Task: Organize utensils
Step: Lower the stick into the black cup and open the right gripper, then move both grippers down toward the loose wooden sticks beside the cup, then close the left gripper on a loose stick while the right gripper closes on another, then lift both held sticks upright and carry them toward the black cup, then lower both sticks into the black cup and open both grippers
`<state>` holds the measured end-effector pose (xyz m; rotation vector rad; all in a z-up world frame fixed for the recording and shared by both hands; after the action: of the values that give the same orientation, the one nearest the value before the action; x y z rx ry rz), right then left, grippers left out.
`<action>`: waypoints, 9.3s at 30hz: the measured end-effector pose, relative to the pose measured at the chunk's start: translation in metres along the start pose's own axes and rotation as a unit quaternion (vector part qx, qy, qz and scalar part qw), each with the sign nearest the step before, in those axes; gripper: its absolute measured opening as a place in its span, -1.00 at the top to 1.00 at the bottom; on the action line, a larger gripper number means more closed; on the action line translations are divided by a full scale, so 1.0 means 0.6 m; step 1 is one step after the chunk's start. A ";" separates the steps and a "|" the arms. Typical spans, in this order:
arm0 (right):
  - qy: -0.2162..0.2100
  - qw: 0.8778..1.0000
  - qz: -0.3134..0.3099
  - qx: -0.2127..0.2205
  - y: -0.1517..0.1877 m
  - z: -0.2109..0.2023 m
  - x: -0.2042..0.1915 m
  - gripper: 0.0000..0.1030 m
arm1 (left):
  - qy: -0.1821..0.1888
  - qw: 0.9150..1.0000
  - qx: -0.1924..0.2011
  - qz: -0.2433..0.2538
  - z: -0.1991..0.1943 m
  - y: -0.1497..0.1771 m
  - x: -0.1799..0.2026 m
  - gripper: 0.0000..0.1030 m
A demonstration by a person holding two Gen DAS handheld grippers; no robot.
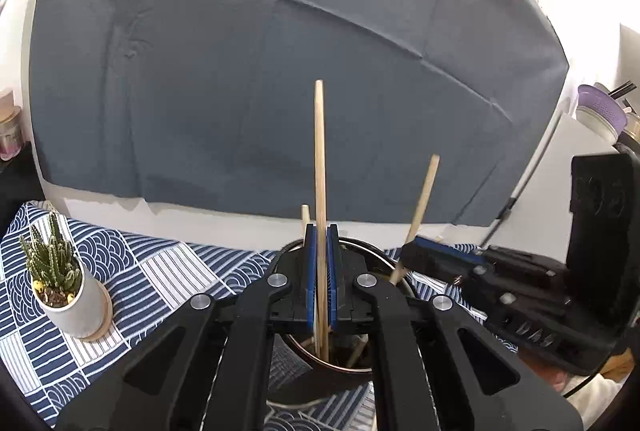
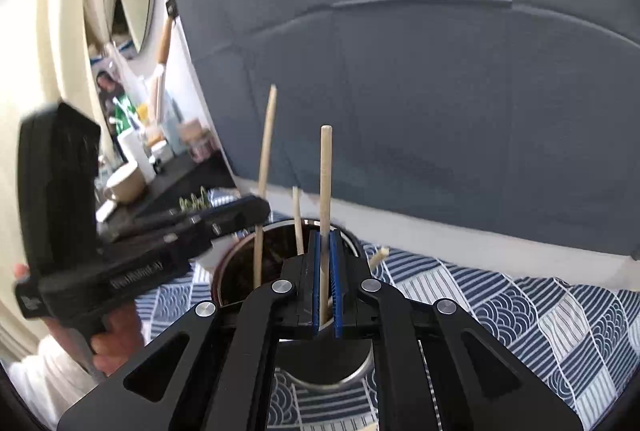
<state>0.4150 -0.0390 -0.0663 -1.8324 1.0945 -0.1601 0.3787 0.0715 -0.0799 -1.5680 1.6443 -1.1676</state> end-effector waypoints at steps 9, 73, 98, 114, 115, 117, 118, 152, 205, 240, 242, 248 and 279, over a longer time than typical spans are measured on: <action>0.018 0.998 -0.005 -0.061 0.027 0.007 -0.003 0.90 | -0.019 0.997 -0.068 0.033 -0.016 -0.019 0.025 0.90; 0.215 0.949 0.137 -0.184 0.254 -0.102 0.130 -0.69 | 0.060 0.925 -0.363 0.096 -0.003 0.289 0.028 -0.80; 0.306 0.900 0.212 -0.228 0.360 -0.033 0.166 -0.69 | 0.064 0.897 -0.377 0.223 0.053 0.325 0.104 -0.80; 0.314 0.893 0.232 -0.226 0.373 -0.046 0.195 -0.87 | 0.063 0.894 -0.383 0.221 0.061 0.324 0.118 -0.81; 0.314 0.891 0.235 -0.228 0.373 -0.047 0.196 -0.87 | 0.063 0.894 -0.385 0.221 0.063 0.325 0.119 -0.83; 0.315 0.890 0.237 -0.232 0.373 -0.047 0.198 -0.87 | 0.061 0.894 -0.387 0.219 0.065 0.324 0.121 -0.85; 0.315 0.888 0.239 -0.235 0.373 -0.047 0.200 -0.87 | 0.061 0.894 -0.387 0.219 0.070 0.325 0.124 -0.85; 0.313 0.875 0.261 -0.261 0.321 -0.041 0.282 0.88 | 0.006 0.894 -0.414 0.172 0.023 0.339 0.097 0.89; 0.243 0.885 0.217 -0.332 0.378 -0.089 0.238 0.91 | -0.157 0.907 -0.385 -0.058 -0.279 0.354 0.092 0.90; 0.101 0.983 0.149 0.036 -0.083 -0.327 0.092 0.91 | -0.149 0.955 -0.252 0.049 -0.194 0.018 0.034 0.90; 0.084 0.985 0.143 0.051 -0.102 -0.322 0.069 0.91 | -0.127 0.962 -0.238 0.041 -0.183 -0.003 0.027 0.90; 0.029 0.987 0.135 0.086 -0.145 -0.290 0.012 0.91 | -0.062 0.980 -0.188 0.026 -0.152 -0.054 0.011 0.90; 0.034 0.986 0.154 0.057 -0.105 -0.024 0.027 0.91 | 0.120 0.992 -0.042 0.004 0.029 -0.023 -0.024 0.90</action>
<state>0.4551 -0.0521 -0.0149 -1.5457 1.3724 -0.0999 0.4025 0.0833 -0.0782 -1.5183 1.8730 -1.3421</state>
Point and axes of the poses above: each gripper's, at about its wrist camera, not at the fingertips, and z roughly the way its jaws point, x to its right, y to its underside, the point moved 5 cm from there along z, roughly the way its jaws point, and after that the axes turned 11 degrees about z, right-handed, at the moved point
